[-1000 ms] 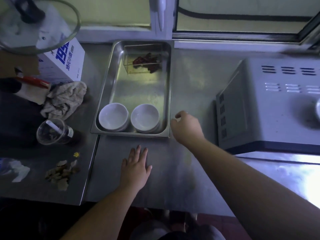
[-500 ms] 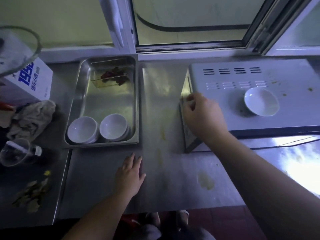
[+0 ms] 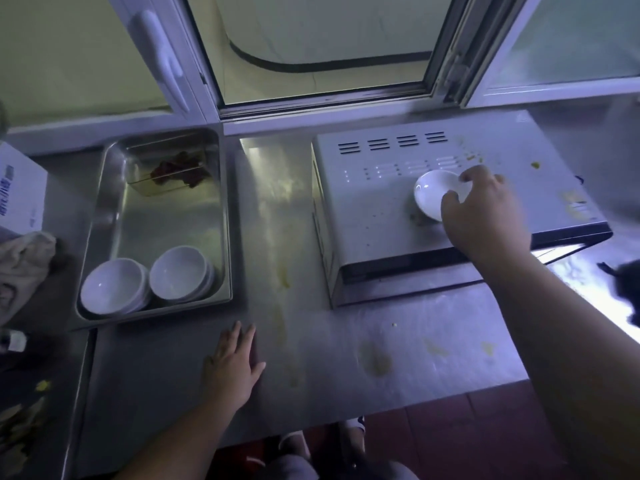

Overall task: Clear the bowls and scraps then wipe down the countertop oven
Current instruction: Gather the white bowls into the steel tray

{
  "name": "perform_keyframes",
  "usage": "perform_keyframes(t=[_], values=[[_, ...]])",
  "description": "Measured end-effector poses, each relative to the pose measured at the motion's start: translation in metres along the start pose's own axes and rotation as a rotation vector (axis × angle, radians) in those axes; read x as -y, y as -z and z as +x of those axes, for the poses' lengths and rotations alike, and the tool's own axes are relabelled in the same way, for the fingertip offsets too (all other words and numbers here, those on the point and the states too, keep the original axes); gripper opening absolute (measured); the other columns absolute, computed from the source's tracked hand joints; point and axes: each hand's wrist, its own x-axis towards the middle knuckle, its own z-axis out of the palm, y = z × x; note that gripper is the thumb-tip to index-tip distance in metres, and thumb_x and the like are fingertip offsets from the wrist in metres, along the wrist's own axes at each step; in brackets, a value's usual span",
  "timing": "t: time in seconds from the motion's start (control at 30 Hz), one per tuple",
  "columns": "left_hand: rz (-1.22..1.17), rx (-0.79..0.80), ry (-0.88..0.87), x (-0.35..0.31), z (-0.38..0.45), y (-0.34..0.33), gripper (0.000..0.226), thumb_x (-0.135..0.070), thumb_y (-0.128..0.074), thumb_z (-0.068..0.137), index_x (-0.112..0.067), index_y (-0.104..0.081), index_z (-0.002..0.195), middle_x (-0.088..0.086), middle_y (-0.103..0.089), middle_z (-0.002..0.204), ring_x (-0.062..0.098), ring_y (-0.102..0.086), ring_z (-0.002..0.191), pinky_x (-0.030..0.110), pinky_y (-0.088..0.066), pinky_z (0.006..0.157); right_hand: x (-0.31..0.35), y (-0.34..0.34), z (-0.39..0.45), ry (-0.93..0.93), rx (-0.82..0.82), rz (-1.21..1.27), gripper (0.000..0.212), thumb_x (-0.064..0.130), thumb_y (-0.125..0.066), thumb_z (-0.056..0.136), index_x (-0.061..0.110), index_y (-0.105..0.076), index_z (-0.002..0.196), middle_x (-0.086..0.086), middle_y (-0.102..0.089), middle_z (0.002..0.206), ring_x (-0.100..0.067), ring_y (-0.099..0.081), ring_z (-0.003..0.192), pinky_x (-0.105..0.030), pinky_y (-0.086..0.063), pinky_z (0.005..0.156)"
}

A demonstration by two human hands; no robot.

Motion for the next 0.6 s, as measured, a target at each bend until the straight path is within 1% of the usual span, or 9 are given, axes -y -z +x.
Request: perform_keyframes(t=[0.07, 0.17, 0.23, 0.3, 0.4, 0.5, 0.6], values=[[0.012, 0.005, 0.000, 0.001, 0.001, -0.001, 0.082, -0.057, -0.056, 0.093, -0.034, -0.016, 0.161, -0.001, -0.008, 0.171, 0.027, -0.017, 0.155, 0.049, -0.042, 0.108, -0.009, 0.004, 0.006, -0.044, 0.008, 0.004, 0.042, 0.031, -0.046, 0.097, 0.016, -0.051, 0.136, -0.016, -0.055, 0.131, -0.040, -0.056, 0.111, -0.040, -0.038, 0.079], [0.010, 0.005, 0.004, 0.002, 0.002, -0.004, 0.083, -0.058, -0.056, 0.093, -0.034, -0.015, 0.161, -0.001, -0.006, 0.171, 0.027, -0.017, 0.155, 0.049, -0.040, 0.109, -0.019, 0.004, 0.012, -0.092, 0.089, 0.002, 0.044, 0.031, -0.045, 0.096, 0.012, -0.051, 0.135, -0.018, -0.061, 0.124, -0.041, -0.057, 0.109, -0.043, -0.046, 0.080], [0.001, 0.004, 0.006, 0.002, 0.002, -0.005, 0.084, -0.058, -0.057, 0.093, -0.035, -0.015, 0.161, -0.001, -0.004, 0.171, 0.027, -0.016, 0.155, 0.050, -0.038, 0.111, -0.022, 0.002, 0.014, -0.117, 0.130, 0.022, 0.040, 0.029, -0.044, 0.097, 0.009, -0.053, 0.131, -0.019, -0.063, 0.119, -0.040, -0.057, 0.106, -0.043, -0.048, 0.080], [-0.010, 0.007, 0.006, 0.001, 0.002, -0.004, 0.084, -0.057, -0.057, 0.093, -0.035, -0.014, 0.161, -0.002, -0.004, 0.171, 0.027, -0.014, 0.156, 0.049, -0.037, 0.112, -0.022, 0.000, 0.015, -0.131, 0.142, 0.049, 0.035, 0.023, -0.043, 0.097, 0.007, -0.055, 0.125, -0.020, -0.064, 0.114, -0.039, -0.056, 0.101, -0.040, -0.045, 0.078], [-0.006, 0.007, 0.001, 0.001, 0.001, -0.003, 0.084, -0.057, -0.056, 0.094, -0.035, -0.013, 0.161, -0.002, -0.002, 0.171, 0.027, -0.013, 0.156, 0.048, -0.037, 0.112, -0.021, -0.001, 0.017, -0.147, 0.141, 0.085, 0.032, 0.016, -0.043, 0.097, 0.004, -0.056, 0.124, -0.022, -0.065, 0.113, -0.035, -0.052, 0.093, -0.036, -0.040, 0.076], [-0.013, -0.002, -0.004, 0.000, 0.000, -0.002, 0.083, -0.057, -0.056, 0.094, -0.035, -0.014, 0.161, -0.002, -0.003, 0.171, 0.026, -0.013, 0.156, 0.049, -0.038, 0.111, -0.019, 0.000, 0.018, -0.172, 0.137, 0.133, 0.031, 0.013, -0.042, 0.095, 0.006, -0.059, 0.121, -0.019, -0.065, 0.109, -0.035, -0.056, 0.092, -0.037, -0.046, 0.073], [-0.017, -0.004, -0.012, 0.001, 0.000, -0.002, 0.083, -0.058, -0.055, 0.094, -0.035, -0.013, 0.161, -0.002, -0.003, 0.171, 0.026, -0.013, 0.156, 0.049, -0.038, 0.111, -0.011, 0.001, 0.016, -0.169, 0.131, 0.188, 0.023, 0.012, -0.040, 0.092, 0.011, -0.059, 0.106, -0.015, -0.067, 0.097, -0.036, -0.064, 0.081, -0.040, -0.056, 0.066]])
